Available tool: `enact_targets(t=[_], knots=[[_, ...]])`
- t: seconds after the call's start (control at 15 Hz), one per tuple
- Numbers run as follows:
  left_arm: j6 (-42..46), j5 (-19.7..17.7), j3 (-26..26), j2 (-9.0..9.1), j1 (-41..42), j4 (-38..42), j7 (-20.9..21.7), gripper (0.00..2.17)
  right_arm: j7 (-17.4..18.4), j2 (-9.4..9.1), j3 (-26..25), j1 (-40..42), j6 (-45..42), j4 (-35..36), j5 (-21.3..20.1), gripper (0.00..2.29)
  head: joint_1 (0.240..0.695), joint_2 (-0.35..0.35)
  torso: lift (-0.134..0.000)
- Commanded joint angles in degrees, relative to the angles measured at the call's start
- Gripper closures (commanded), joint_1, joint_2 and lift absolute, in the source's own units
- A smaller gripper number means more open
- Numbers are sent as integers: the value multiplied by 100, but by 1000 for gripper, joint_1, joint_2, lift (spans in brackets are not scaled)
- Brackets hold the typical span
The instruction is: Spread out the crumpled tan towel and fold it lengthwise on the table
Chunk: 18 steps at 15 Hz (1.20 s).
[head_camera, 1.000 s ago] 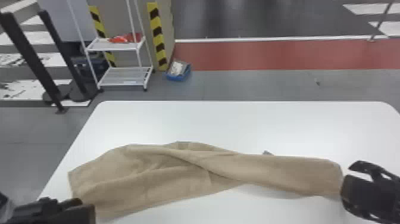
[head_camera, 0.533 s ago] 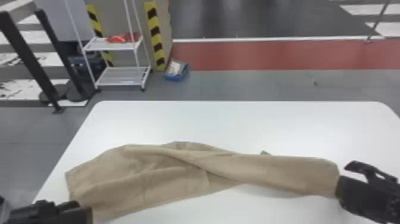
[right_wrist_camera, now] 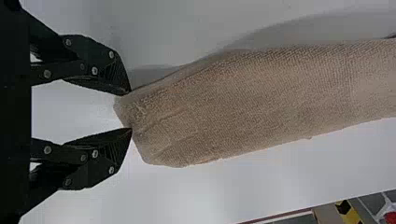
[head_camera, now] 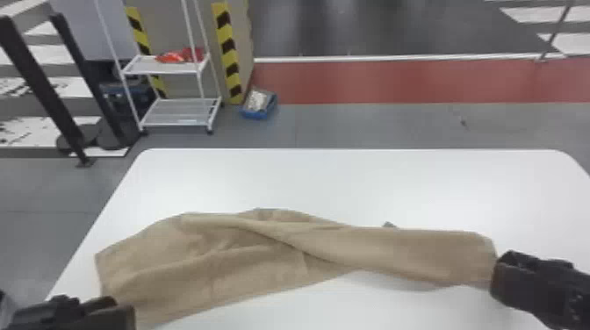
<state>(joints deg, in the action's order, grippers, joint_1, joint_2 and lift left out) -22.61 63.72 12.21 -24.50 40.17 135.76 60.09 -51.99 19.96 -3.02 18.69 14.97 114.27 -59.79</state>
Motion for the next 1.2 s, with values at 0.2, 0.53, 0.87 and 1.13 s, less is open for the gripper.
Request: enact_targets(t=[0.2,0.53,0.87,1.13], knots=[[15,0,9,-11,0,3,-15,1798,-198,43,-24,3,-165,25,99,1177,695,90,-124],[15,-131,167,7,-79,144,-6,1798,-347,34,-639,-103,274,552,1312,1180,695,92,-124],[-38,-1916,1108,517,-1072,636,697,1801,-452,17,-1535,-911,1856,895,3131,1180,695,33,-124],[-1567,-2961,782,737,-2540,293,803,1801,-470,-115,-1166,-1746,2946,649,3377,1180,695,-28,-124]])
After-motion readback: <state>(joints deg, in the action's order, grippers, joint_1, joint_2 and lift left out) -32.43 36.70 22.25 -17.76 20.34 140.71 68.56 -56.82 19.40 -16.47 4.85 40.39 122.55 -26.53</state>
